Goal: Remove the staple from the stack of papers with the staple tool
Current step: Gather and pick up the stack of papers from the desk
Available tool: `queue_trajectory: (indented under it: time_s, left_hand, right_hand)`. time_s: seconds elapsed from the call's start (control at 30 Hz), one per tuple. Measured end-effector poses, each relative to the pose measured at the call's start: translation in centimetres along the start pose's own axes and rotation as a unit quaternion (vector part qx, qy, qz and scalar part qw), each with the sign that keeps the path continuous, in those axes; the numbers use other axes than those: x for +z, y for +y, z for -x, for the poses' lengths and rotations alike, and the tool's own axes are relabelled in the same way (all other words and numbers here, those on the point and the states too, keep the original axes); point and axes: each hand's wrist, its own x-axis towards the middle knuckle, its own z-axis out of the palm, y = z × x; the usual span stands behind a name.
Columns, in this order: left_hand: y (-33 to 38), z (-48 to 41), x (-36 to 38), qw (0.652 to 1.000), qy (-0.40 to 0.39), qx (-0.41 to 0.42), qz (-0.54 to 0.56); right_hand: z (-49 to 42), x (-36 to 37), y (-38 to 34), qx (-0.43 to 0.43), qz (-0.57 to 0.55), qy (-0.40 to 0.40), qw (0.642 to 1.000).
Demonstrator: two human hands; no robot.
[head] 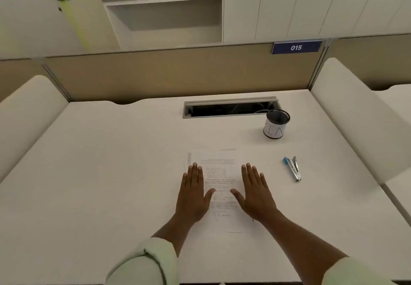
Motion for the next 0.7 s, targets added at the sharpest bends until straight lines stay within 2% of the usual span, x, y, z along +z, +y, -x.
queue_trajectory:
  time_s: [0.33,0.5,0.7]
  left_hand:
    - [0.4,5.1,3.9,0.998,-0.059,-0.030,-0.004]
    - [0.7,5.2,3.9,0.998,-0.054,-0.040,0.009]
    - [2.2,6.5,4.5,0.997,-0.042,-0.062,0.035]
  right_hand:
    - [3.4,2.1,-0.6,0.050,0.011,-0.054,0.997]
    - [3.3,1.1,-3.2,0.177,-0.052,0.036,0.982]
    - [3.2,0.6,-4.3,0.275,-0.157,0.021,0.948]
